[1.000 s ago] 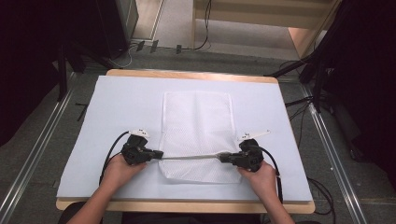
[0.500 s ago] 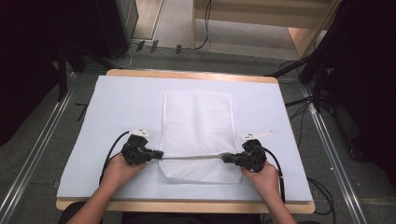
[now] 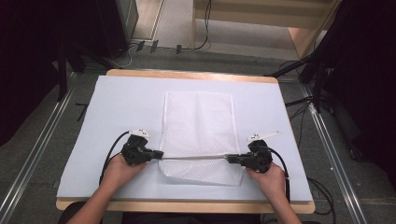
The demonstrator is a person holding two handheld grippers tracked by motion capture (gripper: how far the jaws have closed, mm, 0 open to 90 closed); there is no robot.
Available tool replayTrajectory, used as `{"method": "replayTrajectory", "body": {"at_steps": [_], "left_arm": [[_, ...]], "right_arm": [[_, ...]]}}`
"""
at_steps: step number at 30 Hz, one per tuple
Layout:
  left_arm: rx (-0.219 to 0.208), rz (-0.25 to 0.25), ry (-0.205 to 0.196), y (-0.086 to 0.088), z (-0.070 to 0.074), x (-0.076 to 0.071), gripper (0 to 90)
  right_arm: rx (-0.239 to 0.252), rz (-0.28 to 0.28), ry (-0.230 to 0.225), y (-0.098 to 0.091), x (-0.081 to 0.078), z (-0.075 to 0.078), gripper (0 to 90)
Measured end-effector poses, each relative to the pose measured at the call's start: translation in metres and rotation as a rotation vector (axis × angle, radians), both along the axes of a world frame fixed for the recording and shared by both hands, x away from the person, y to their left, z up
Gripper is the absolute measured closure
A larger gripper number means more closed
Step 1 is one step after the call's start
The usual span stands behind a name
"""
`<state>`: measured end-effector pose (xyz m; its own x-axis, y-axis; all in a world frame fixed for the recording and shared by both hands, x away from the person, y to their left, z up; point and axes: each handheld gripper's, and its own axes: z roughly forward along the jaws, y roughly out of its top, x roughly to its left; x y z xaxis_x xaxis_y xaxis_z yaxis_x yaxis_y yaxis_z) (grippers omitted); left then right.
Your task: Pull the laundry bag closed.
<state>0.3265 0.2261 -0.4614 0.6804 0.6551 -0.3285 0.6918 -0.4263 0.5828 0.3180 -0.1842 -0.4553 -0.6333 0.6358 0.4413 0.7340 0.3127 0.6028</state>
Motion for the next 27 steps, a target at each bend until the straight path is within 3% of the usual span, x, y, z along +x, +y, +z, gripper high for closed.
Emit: {"method": "replayTrajectory", "body": {"at_steps": [19,25,26,27], "left_arm": [[-0.006,-0.001,0.001,0.000,0.000,0.000,90.0],[-0.006,-0.003,0.000,0.001,-0.001,0.000,90.0],[-0.007,-0.002,-0.001,0.001,-0.001,0.000,90.0],[-0.007,-0.003,-0.001,0.001,-0.001,0.000,90.0]], "right_arm": [[-0.016,-0.027,0.007,-0.019,0.001,0.001,88.7],[-0.028,0.002,0.008,-0.021,0.002,0.000,88.8],[-0.060,-0.018,-0.005,-0.024,0.003,0.001,88.7],[-0.041,-0.046,0.008,-0.035,0.004,0.001,88.7]]}}
